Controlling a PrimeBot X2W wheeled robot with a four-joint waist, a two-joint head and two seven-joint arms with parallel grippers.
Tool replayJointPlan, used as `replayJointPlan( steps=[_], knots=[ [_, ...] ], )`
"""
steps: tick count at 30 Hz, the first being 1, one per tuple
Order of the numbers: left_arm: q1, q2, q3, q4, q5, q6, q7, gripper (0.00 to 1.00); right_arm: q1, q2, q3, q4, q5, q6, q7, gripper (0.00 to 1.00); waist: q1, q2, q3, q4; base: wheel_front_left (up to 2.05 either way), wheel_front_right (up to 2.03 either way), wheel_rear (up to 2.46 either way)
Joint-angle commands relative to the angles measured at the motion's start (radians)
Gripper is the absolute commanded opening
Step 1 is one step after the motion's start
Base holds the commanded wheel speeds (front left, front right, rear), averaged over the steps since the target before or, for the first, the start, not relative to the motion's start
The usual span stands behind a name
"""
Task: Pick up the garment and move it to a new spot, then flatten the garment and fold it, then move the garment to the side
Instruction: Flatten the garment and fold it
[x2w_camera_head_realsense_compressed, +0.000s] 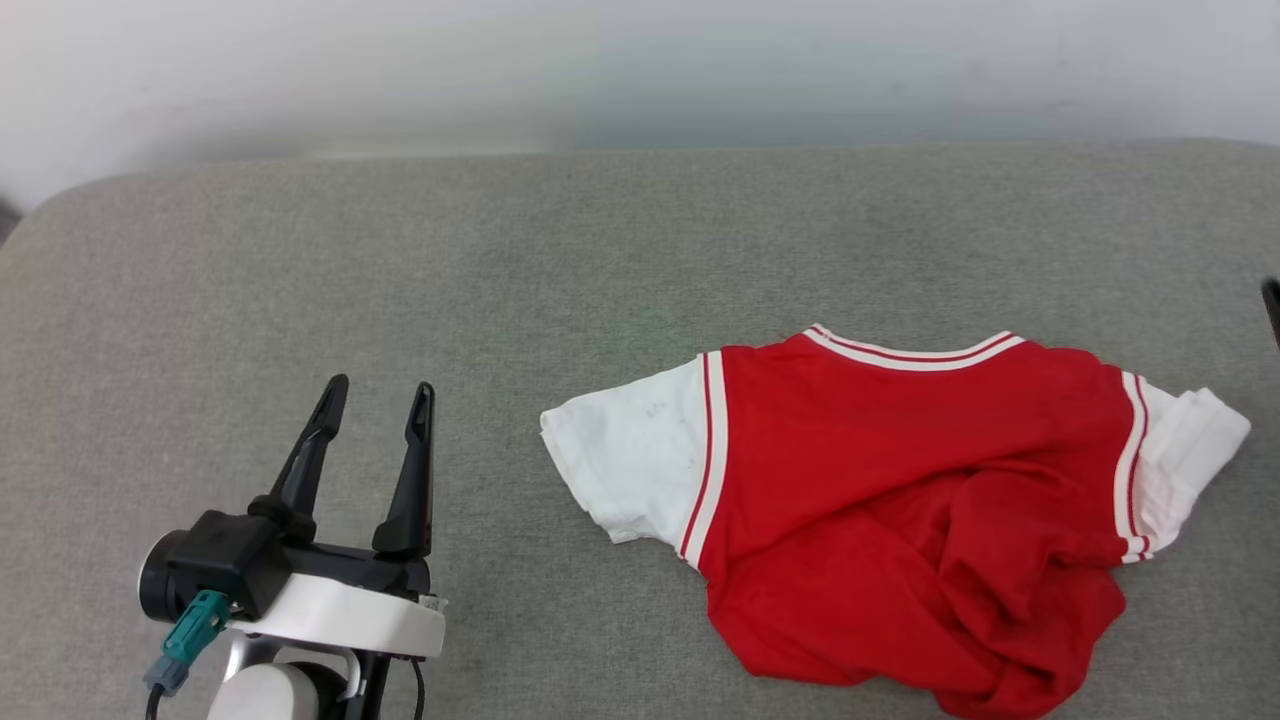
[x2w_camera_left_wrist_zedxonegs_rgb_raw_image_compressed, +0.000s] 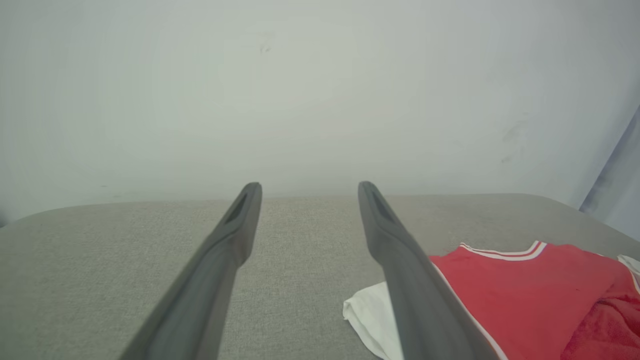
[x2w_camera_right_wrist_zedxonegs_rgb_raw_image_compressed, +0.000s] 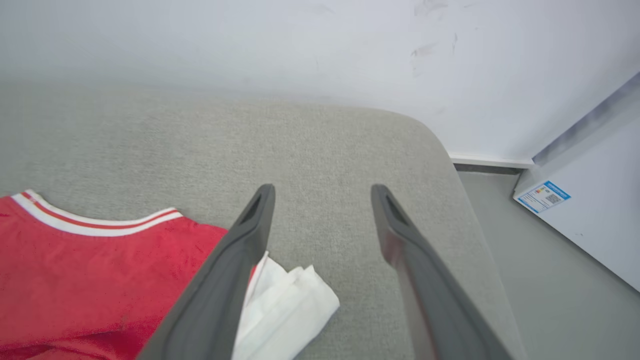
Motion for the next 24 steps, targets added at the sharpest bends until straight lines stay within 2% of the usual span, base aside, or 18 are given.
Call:
replayJointPlan(
  steps=[1, 4, 10, 18, 22, 24],
  knots=[
    [0.013, -0.005, 0.010, -0.007, 0.000, -0.001, -0.002, 1.00, 0.012, 0.030, -0.015, -0.041, 0.000, -0.001, -0.051, 1.00, 0.0001, 0.0000, -0.022, -0.022, 0.00, 0.00, 0.00],
    [0.022, -0.012, 0.021, -0.019, -0.009, -0.001, -0.002, 1.00, 0.054, 0.075, -0.049, -0.132, -0.003, -0.001, -0.152, 1.00, 0.0001, 0.0000, -0.040, -0.036, 0.00, 0.00, 0.00],
    [0.049, -0.023, 0.042, -0.038, -0.021, -0.001, -0.002, 1.00, 0.214, 0.226, -0.133, -0.342, -0.023, 0.000, -0.320, 1.00, 0.0001, 0.0000, -0.064, -0.056, 0.00, 0.00, 0.00],
    [0.078, -0.012, 0.026, -0.037, -0.035, -0.001, -0.002, 1.00, 0.412, 0.441, -0.212, -0.540, -0.084, 0.000, -0.456, 1.00, 0.0001, 0.0000, -0.062, -0.078, 0.00, 0.00, 0.00],
    [0.047, 0.022, -0.009, -0.027, -0.062, -0.001, -0.002, 1.00, 0.441, 0.477, -0.211, -0.578, -0.096, 0.000, -0.470, 1.00, 0.0001, 0.0000, -0.040, -0.098, 0.00, 0.00, 0.00],
    [0.002, 0.067, -0.044, -0.025, -0.073, -0.001, 0.029, 1.00, 0.441, 0.486, -0.223, -0.586, -0.106, 0.000, -0.474, 1.00, 0.0001, 0.0000, -0.025, -0.107, 0.00, 0.00, 0.00]
  ],
)
